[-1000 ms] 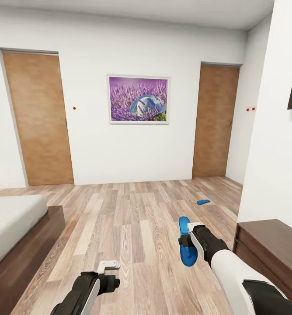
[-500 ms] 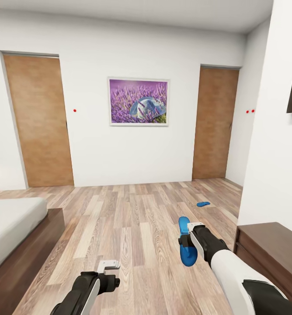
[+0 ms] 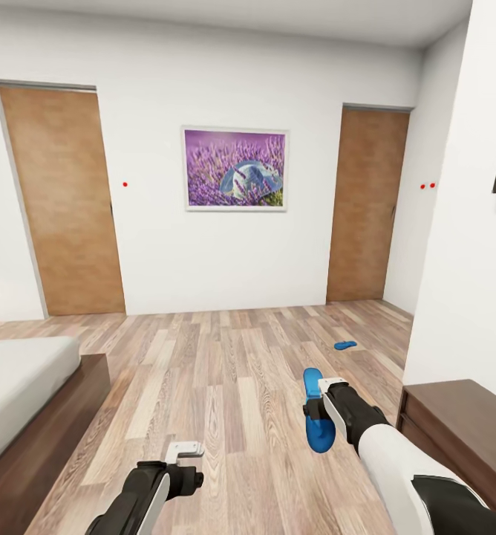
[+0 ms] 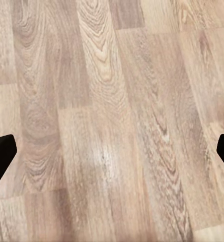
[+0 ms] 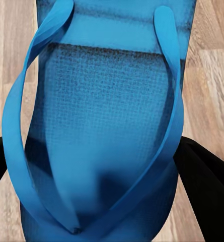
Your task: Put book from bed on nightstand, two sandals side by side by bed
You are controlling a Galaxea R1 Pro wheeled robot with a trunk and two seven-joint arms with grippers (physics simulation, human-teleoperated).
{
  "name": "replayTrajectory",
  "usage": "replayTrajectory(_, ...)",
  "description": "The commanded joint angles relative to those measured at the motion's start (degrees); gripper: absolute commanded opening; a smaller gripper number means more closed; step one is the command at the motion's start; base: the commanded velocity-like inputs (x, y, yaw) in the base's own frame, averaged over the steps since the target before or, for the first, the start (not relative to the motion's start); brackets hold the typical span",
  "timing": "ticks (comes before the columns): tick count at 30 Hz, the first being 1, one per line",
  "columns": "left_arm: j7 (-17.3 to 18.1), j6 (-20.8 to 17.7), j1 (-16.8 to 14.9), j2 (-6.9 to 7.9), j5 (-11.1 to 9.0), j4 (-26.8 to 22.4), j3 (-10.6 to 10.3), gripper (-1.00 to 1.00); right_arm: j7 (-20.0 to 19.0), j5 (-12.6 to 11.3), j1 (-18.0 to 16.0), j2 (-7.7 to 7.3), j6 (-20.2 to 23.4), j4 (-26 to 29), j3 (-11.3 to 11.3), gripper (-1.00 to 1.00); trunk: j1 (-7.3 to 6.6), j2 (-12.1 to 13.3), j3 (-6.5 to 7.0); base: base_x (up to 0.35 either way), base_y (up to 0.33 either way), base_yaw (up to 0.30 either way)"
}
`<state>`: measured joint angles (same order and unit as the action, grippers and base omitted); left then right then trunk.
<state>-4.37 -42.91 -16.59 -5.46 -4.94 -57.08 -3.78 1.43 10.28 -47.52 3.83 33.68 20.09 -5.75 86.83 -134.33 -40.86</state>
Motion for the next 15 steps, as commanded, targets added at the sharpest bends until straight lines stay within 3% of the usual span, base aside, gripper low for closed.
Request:
replayTrajectory(1, -0.5, -0.2, 0.0, 0.02, -0.5, 0.0, -0.1, 1.0, 0.0, 0.4, 0.0, 0.08, 0.3, 0.1, -0.5, -1.0, -0.24, 0.4, 0.02, 0.0, 0.0, 0.0)
replayTrajectory(15, -0.5, -0.2, 0.0, 0.07, -0.5, -0.1, -0.1, 1.0, 0.0, 0.4, 0.0, 0.07, 0.3, 0.0, -0.5, -1.0, -3.31, 6.0, 1.22, 0.0, 0.0, 0.0)
